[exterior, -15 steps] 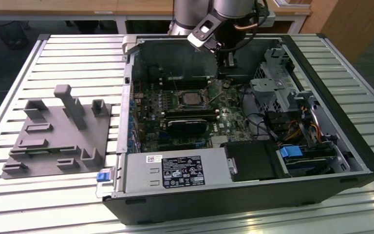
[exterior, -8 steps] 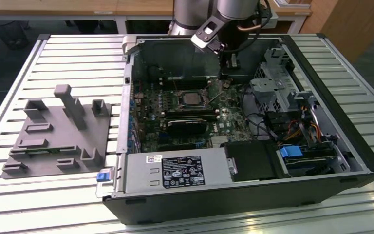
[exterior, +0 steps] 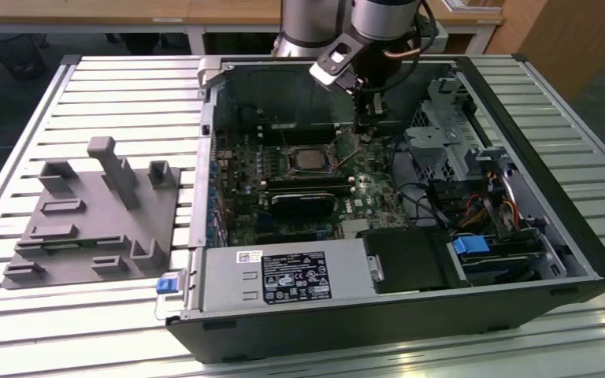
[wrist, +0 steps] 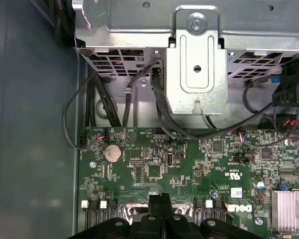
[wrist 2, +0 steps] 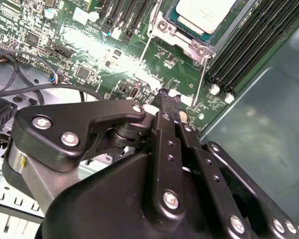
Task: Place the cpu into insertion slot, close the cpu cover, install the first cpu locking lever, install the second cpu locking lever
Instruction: 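Close the cpu cover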
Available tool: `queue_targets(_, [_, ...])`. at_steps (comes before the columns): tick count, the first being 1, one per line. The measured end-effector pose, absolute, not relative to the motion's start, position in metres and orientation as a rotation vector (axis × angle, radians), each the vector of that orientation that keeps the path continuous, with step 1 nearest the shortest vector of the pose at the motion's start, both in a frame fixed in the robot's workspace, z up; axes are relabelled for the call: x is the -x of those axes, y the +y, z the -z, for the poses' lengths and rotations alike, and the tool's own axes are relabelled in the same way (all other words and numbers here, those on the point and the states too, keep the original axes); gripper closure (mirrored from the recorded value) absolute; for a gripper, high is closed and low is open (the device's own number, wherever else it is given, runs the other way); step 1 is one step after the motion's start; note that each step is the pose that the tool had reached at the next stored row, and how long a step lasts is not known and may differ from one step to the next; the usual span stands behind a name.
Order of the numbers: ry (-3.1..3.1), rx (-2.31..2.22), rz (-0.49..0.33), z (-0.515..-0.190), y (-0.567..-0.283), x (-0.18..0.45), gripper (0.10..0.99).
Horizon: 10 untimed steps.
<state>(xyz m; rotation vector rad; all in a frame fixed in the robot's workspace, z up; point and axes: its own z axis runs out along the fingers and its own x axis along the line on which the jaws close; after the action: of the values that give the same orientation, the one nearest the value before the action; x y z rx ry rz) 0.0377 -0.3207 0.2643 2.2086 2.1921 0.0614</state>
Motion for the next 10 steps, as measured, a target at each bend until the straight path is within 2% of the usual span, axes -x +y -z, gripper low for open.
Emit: queue_targets(10, [2.192,-2.209,-0.061,-0.2625,-0.3161,-0.0417,0.980])
